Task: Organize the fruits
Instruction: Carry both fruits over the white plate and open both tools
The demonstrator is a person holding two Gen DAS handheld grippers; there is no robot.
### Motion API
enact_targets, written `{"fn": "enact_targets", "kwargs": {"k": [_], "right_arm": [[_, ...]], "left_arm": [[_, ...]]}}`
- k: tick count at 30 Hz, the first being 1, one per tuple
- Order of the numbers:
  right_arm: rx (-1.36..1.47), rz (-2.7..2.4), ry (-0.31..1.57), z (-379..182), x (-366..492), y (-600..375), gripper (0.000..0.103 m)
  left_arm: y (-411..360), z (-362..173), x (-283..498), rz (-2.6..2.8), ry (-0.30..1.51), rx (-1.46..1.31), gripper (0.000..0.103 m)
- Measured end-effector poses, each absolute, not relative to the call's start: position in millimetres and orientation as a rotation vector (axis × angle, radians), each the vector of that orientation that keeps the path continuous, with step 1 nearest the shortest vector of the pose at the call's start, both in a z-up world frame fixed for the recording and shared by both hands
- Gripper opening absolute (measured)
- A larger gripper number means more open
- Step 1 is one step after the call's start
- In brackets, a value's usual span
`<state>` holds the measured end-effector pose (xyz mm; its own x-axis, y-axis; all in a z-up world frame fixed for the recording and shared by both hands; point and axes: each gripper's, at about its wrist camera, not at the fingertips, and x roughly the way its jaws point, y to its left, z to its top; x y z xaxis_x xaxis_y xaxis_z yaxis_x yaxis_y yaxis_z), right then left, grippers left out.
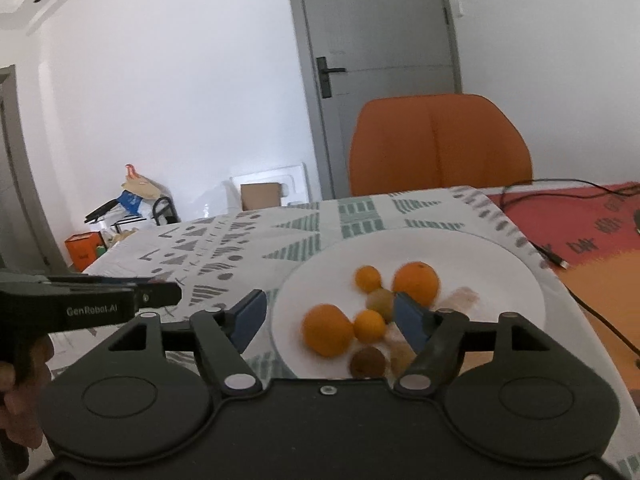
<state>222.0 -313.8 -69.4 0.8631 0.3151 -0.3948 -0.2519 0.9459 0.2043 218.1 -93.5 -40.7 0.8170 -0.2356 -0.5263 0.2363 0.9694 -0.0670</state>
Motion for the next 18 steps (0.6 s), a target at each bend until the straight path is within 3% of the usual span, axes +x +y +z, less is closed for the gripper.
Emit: {"fn": "enact_targets", "kwargs": {"k": [18], "right_arm": [[0.190, 0.216, 0.452, -78.1, 204.2, -355.4, 0.073]], "left_arm": [[-151.5, -32.0, 221.0, -0.366, 0.525, 0.062, 0.022]]}}
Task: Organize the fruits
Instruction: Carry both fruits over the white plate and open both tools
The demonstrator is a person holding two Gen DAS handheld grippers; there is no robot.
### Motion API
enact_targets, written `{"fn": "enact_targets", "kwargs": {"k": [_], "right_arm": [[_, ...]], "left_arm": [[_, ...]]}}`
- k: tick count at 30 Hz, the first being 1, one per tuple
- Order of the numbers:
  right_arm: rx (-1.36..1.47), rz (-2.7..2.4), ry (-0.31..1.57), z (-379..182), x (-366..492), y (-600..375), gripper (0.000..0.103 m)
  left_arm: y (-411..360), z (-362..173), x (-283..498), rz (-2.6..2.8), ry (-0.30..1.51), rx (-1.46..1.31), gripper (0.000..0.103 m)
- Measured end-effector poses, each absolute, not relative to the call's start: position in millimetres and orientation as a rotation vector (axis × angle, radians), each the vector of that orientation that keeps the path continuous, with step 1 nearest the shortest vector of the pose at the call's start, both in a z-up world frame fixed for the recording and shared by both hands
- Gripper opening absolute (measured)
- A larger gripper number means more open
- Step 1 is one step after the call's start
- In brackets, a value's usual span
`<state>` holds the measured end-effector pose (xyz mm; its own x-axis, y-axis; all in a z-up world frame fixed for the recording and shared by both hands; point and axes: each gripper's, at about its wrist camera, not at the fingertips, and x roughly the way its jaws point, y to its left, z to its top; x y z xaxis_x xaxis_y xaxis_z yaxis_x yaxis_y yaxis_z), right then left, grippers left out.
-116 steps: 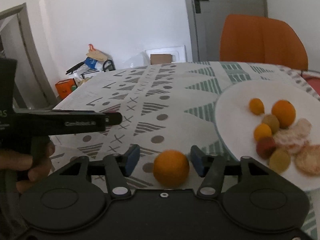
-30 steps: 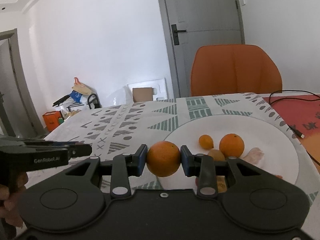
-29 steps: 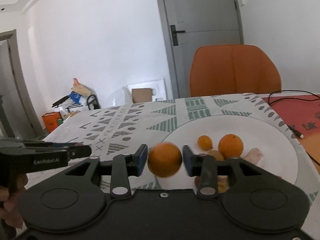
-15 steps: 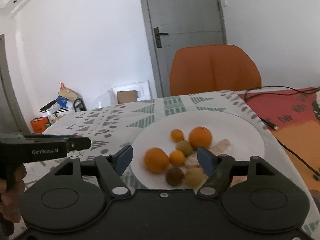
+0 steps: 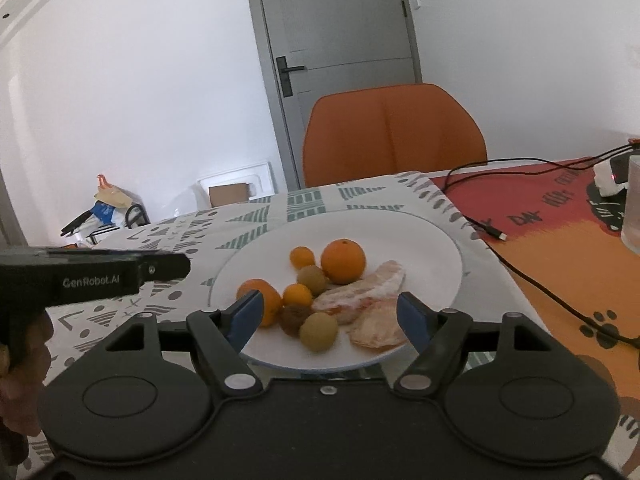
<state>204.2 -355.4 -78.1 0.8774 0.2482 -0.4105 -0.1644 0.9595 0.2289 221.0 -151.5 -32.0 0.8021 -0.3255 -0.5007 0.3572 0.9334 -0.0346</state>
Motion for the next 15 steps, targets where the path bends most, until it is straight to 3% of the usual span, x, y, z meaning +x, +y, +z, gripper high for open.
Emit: {"fn": "enact_targets", "kwargs": {"k": [15], "right_arm": [[0.218, 0.198, 0.449, -79.0, 204.5, -368.9, 0.074]], "left_arm": [[-188.5, -18.6, 243.0, -0.422, 0.480, 0.113, 0.026]]}}
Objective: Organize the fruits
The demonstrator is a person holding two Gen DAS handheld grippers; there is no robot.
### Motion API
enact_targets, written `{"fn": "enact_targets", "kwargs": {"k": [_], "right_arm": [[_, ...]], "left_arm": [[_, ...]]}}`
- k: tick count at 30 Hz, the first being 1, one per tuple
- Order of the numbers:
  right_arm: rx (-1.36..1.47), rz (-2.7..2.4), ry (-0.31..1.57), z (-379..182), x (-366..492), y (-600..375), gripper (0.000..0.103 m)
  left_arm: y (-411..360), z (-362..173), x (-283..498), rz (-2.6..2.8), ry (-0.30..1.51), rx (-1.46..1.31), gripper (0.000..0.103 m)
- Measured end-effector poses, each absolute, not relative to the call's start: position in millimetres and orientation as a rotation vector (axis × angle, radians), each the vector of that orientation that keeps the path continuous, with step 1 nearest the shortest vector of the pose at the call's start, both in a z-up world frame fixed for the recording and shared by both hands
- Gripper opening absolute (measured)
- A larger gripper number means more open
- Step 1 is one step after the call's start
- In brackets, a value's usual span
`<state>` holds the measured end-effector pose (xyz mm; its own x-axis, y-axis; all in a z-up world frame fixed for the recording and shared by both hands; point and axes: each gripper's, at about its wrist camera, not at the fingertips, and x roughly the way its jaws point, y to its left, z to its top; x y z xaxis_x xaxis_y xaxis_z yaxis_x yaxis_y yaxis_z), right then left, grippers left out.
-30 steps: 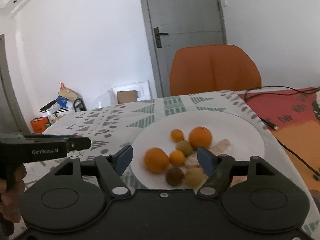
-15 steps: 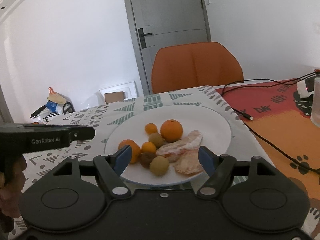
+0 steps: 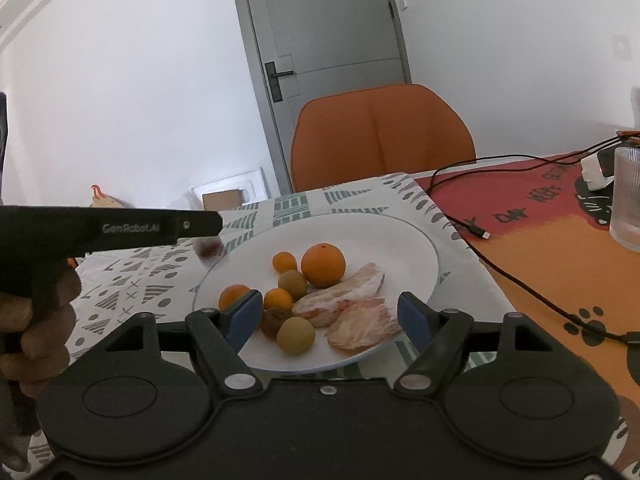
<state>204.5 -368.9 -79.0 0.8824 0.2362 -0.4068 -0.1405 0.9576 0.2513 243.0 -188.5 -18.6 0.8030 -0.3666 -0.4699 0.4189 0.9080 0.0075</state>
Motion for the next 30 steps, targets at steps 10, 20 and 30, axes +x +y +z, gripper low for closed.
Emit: {"fn": "enact_targets", "kwargs": {"k": [10, 20, 30], "right_arm": [[0.215, 0.202, 0.451, -79.3, 205.6, -362.3, 0.078], [0.197, 0.234, 0.438, -69.8, 197.6, -345.8, 0.081], [0.183, 0.266, 0.433, -59.6, 180.7, -332.0, 0.092]], "left_arm": [[-165.9, -22.0, 240.4, -0.341, 0.510, 0.087, 0.059], [-134.8, -20.6, 221.8, -0.241, 0.513, 0.062, 0.079], [-106.7, -17.3, 195.3, -0.159, 0.510, 0.025, 0.088]]}}
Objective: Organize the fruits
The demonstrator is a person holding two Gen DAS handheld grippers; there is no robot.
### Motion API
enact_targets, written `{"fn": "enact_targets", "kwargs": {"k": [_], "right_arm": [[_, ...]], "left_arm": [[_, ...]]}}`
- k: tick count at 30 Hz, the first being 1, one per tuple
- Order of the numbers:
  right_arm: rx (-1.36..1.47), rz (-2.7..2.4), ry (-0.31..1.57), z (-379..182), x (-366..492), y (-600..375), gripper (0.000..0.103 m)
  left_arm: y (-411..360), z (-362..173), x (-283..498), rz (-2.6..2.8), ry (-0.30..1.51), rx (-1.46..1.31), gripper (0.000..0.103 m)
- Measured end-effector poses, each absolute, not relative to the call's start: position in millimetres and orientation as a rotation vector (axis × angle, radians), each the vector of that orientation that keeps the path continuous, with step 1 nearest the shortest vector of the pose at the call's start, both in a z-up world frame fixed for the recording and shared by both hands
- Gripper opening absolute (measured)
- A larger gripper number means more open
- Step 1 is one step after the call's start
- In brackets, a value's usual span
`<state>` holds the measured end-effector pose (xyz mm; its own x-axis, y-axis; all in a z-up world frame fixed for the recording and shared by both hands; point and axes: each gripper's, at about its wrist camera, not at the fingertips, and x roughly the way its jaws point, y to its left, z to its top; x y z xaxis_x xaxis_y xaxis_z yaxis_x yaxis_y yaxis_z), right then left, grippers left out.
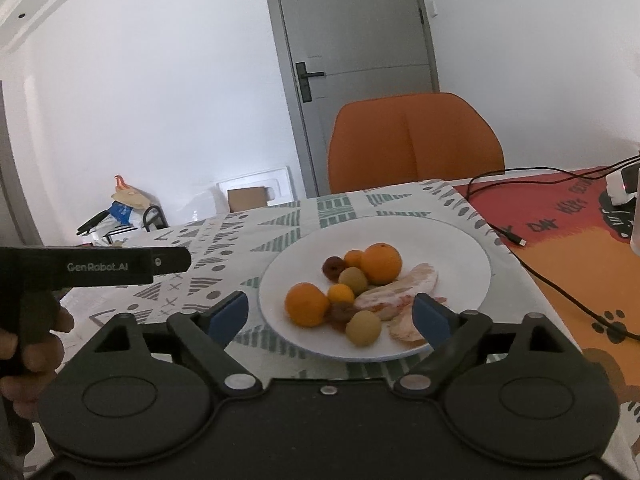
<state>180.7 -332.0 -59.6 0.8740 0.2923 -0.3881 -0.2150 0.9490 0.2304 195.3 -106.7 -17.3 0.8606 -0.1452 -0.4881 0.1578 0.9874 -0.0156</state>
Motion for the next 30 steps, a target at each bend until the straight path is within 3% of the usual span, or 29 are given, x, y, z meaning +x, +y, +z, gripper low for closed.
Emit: {"fn": "enact_targets", "kwargs": {"k": [12, 30], "right_arm": [[0.158, 0.297, 0.407, -45.9, 151.9, -322.5, 0.103], [0.121, 0.379, 0.360, -24.0, 121.5, -299.6, 0.103]], "left_arm": [[-97.5, -10.3, 149.4, -0.143, 0.466, 0.027, 0.095], [-58.6, 7.5, 81.2, -0.090, 0.400, -0.036, 0.100]]}}
